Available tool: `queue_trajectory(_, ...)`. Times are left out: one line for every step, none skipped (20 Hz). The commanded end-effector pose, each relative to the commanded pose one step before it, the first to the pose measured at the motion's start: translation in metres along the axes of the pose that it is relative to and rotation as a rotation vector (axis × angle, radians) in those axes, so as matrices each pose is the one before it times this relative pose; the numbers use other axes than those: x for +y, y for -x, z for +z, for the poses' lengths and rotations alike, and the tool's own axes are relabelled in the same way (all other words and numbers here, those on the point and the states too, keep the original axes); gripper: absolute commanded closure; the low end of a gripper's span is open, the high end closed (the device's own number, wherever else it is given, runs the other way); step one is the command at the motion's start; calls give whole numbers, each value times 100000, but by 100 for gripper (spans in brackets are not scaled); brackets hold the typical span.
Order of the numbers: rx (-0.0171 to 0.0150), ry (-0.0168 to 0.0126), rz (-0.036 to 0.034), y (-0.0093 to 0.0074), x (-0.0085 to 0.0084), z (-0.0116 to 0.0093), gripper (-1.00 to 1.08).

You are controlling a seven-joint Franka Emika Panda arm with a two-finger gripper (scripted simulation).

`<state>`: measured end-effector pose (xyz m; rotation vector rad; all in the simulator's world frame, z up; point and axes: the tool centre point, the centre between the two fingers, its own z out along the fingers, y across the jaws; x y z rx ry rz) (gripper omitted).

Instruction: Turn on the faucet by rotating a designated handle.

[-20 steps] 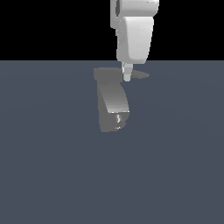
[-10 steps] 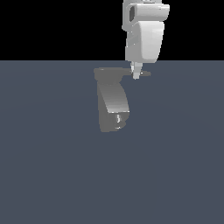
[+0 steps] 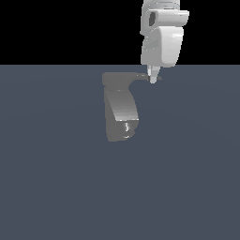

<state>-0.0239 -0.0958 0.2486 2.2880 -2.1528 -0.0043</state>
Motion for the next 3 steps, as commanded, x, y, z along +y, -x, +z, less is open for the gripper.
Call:
queue_trajectory(207,-189,1940,-1831,-474,11,108)
queue_trajectory(-5,-1,97,-318,-236,-3,108)
queue_trajectory(0,0,0,0,0,0,108)
